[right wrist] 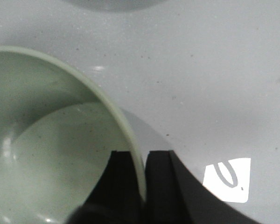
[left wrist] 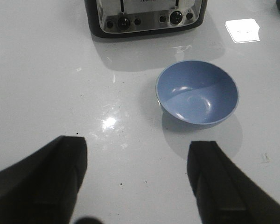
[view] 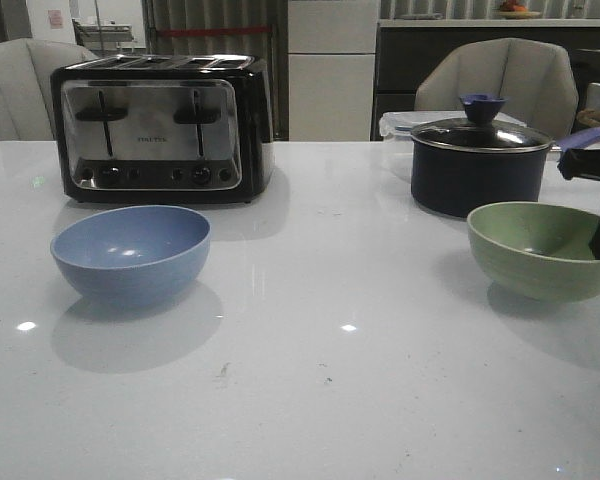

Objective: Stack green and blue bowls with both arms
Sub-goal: 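Lower the right gripper onto the rim of the pale green bowl, then drag the green bowl toward the table center, then release and withdraw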

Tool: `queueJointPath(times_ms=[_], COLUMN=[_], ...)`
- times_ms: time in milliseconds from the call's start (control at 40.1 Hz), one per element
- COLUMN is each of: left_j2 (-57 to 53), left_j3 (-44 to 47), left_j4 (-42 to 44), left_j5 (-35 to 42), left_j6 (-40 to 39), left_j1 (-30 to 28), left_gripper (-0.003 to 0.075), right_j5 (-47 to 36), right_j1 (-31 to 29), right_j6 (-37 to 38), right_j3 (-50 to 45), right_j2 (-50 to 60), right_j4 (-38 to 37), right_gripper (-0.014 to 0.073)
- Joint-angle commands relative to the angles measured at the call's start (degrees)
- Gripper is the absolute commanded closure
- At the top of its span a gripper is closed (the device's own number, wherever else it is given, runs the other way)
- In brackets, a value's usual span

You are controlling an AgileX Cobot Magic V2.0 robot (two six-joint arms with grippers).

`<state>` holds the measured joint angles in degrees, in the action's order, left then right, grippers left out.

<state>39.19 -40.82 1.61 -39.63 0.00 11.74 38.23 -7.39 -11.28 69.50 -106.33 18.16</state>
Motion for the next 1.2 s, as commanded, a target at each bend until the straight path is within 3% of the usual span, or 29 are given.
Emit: queueJointPath(times_ms=[0, 150, 349, 548, 748, 997, 1172], left_j2=[0.3, 0.3, 0.3, 0.3, 0.3, 0.3, 0.3], left_j3=[-1.5, -1.5, -1.5, -1.5, -1.5, -1.5, -1.5], left_j4=[-0.2, -0.2, -0.2, -0.2, -0.2, -0.2, -0.2], left_j5=[4.4, 4.4, 4.4, 4.4, 4.4, 4.4, 4.5], left_j6=[0.0, 0.0, 0.0, 0.0, 0.0, 0.0, 0.0], left_j1=[0.4, 0.4, 0.4, 0.4, 0.4, 0.4, 0.4], left_gripper=[0.0202, 0.0202, 0.0202, 0.0203, 0.0203, 0.0202, 0.0203], right_j5=[-0.6, 0.1, -0.8, -2.3, -5.1, -6.1, -5.4], right_j1=[0.6, 7.1, 22.6, 29.6, 32.3, 32.3, 32.3], right_j6=[-1.9, -3.7, -3.9, -3.8, -3.8, -3.8, -4.7], right_j3=[2.3, 2.3, 2.3, 2.3, 2.3, 2.3, 1.8], right_j2=[5.7, 10.5, 9.4, 5.2, 2.0, 1.4, 4.4], right_j4=[0.8, 0.7, 0.6, 2.1, 4.6, 4.7, 4.1], right_gripper=[0.0474, 0.0474, 0.0473, 0.0471, 0.0442, 0.0162, 0.0150])
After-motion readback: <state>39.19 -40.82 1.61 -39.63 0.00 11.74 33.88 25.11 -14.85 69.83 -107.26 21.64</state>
